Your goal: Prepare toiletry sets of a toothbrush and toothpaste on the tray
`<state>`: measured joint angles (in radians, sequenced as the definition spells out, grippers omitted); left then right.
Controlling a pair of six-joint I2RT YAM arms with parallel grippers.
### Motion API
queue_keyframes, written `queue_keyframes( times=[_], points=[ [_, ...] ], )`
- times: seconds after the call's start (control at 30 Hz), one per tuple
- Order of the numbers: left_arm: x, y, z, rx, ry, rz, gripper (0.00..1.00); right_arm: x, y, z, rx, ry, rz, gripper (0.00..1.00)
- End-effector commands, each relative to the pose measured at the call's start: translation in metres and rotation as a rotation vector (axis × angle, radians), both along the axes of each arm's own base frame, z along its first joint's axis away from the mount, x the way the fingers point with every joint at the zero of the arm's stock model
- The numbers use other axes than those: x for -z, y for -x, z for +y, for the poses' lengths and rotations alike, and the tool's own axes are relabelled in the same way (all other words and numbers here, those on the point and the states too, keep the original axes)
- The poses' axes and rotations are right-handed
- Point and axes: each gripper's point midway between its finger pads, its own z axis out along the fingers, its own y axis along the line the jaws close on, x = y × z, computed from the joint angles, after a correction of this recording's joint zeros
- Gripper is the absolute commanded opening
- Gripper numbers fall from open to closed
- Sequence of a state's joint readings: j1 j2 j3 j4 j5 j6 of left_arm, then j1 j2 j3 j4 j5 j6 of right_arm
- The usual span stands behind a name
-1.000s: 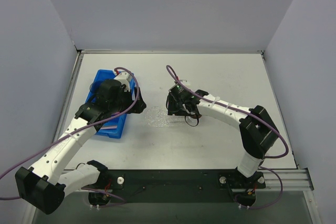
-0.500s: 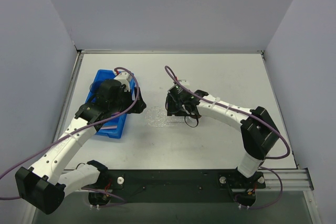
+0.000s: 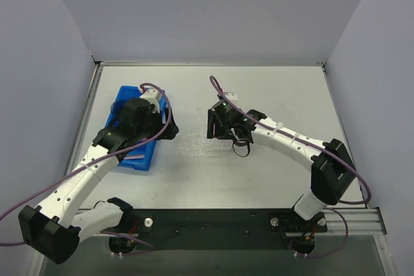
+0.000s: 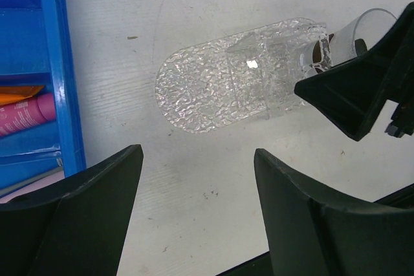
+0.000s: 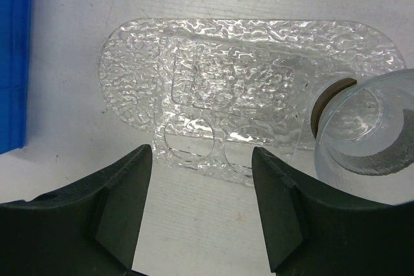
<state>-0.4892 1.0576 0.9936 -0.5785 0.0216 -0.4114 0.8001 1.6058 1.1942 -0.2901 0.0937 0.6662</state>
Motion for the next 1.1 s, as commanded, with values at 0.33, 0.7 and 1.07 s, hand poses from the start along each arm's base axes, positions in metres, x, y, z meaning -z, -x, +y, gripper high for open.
queue_keyframes(
  times=[0.33, 0.7, 1.07],
  points=[
    [-0.025, -0.019, 0.061, -0.225, -0.098, -0.037, 0.8, -0.104, -0.036, -0.034, 0.083, -0.173, -0.23, 0.56],
    [-0.023, -0.052, 0.148, -0.605, -0.011, 0.06, 0.8, -0.149, -0.047, -0.089, 0.061, -0.203, -0.316, 0.55],
    [0.007, -0.094, 0.214, -0.861, 0.087, 0.083, 0.65, -0.162, -0.008, -0.111, -0.082, -0.105, -0.304, 0.52]
  ],
)
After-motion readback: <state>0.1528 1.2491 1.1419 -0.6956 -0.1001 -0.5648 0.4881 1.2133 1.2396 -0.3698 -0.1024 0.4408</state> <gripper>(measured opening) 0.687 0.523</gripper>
